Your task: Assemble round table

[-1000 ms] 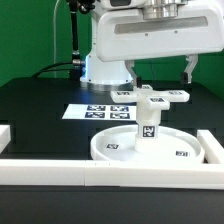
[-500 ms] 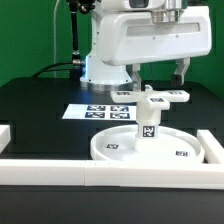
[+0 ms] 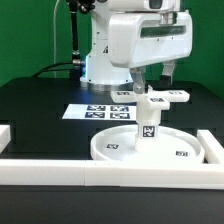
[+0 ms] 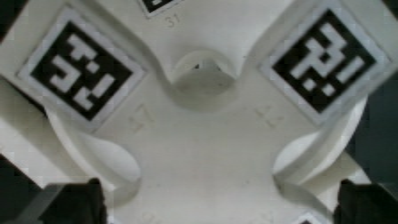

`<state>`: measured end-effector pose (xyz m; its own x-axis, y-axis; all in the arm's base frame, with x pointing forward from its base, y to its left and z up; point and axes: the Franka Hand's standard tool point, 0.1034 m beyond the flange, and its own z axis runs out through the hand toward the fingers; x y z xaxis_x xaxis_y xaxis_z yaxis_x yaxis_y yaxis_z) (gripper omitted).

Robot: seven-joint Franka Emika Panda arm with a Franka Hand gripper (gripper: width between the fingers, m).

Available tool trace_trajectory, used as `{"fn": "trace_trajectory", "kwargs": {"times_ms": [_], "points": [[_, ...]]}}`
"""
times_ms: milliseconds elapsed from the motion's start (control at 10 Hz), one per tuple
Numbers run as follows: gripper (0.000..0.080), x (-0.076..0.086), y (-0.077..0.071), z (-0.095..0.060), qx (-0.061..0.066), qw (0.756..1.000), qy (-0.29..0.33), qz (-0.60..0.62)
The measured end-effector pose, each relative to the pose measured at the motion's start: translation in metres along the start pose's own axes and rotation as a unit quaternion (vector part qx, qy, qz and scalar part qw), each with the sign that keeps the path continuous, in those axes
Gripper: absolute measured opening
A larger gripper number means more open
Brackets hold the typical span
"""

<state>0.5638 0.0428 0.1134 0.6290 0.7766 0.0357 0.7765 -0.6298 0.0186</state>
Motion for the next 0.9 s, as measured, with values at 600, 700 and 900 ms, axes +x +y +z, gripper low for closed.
{"fn": "trace_trajectory", "kwargs": {"times_ms": [600,700,900], "points": [[0.0649,-0.0044,0.002,0.0065,0.002,1.0,-0.005,0.008],[0.0649,-0.0049,0.0021,0.0072,0.003,1.0,-0.005,0.008],[0.0649,-0.0055,0.0017,0.0079,0.003,1.0,-0.006,0.008]]}}
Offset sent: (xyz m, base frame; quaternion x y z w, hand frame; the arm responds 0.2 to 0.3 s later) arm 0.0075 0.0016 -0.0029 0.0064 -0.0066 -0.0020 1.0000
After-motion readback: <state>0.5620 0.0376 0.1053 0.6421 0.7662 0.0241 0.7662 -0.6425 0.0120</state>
